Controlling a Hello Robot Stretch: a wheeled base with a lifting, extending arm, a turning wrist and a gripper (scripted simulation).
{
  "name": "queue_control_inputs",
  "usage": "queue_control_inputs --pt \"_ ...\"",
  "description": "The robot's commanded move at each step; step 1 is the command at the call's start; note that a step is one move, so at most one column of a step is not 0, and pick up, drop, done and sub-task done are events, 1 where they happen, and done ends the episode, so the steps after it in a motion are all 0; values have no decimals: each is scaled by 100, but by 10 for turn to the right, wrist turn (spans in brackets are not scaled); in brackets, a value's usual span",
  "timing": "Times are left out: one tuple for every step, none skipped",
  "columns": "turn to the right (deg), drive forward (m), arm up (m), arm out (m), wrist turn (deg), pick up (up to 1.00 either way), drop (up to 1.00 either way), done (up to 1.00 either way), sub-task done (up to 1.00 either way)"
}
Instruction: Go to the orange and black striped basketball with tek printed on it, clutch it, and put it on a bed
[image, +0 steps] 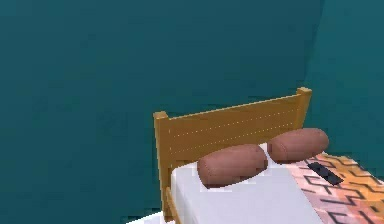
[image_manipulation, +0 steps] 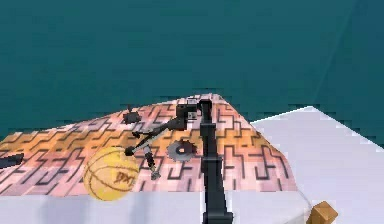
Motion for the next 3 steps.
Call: queue_control_inputs --pt "0 0 10 0 0 0 0 0 0" --pt "0 0 0 -8 0 0 0 0 0" --pt "0 0 0 0 0 0 0 100 0"
